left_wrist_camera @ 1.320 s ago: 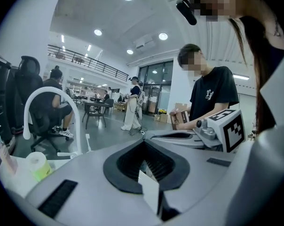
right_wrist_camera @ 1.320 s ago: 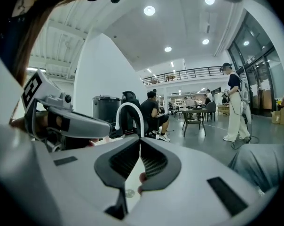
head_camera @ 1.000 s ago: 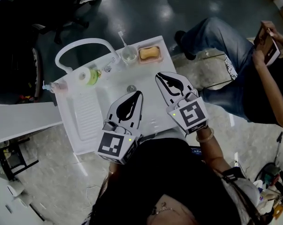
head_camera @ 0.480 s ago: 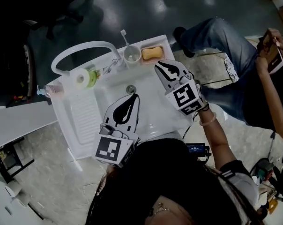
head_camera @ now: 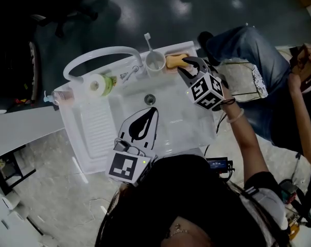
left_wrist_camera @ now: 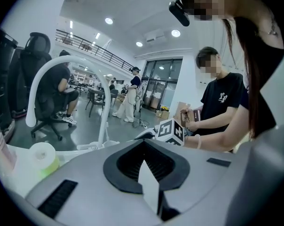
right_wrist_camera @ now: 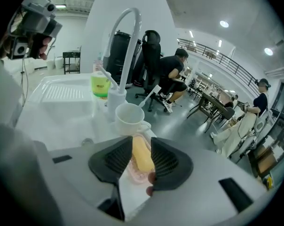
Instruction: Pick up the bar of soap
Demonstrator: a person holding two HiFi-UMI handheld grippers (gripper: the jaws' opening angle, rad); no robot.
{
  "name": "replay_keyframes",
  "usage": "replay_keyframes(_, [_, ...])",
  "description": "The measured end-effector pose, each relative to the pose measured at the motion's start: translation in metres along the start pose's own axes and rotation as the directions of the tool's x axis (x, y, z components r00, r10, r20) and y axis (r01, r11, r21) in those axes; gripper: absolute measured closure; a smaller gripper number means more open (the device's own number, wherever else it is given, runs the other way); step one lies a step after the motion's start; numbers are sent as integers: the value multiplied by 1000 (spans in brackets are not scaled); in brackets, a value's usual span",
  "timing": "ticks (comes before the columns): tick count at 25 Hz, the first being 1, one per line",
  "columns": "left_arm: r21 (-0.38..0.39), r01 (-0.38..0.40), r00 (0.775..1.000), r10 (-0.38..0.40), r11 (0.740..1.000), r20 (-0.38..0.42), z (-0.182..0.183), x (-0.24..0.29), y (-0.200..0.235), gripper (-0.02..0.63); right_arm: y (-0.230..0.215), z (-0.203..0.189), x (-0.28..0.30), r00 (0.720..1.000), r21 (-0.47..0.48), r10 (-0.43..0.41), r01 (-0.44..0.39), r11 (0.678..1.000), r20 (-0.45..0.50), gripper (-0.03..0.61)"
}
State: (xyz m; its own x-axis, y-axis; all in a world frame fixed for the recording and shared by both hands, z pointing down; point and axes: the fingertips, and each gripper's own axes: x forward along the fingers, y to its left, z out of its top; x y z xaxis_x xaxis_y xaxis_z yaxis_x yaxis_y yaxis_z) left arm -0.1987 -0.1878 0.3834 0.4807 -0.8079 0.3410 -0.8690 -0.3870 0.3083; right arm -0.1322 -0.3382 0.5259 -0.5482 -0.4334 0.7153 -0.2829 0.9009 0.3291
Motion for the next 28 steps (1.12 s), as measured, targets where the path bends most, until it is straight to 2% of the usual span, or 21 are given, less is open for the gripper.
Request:
replay_keyframes(5, [-8,-11,1000,11,1000,-7,-3,2,7,617,-3,-7,21,997,-77,37,-42,996,-62,435])
replay_keyframes(9, [-8,-10,1000,9,1000,-16,-7,2,9,617,-1,-19,38,986,-126,93,-111,986,-135,419])
replay_keyframes(14, [-16,-16,999,16,1000,-29,-11,3,14,617,4,-31,55,962,-168,167,-205,964,-217,407])
replay_keyframes(20, [-21,-24,999,23,1000,-38,-12,5,20,617,8,-37,68,928,-219,218,-290,932,-302,403])
replay_keyframes(28, [-21,-24,999,23,999,-41,-15,6,26,617,14,-39,81,880,-225,282,-384,896,-382,399])
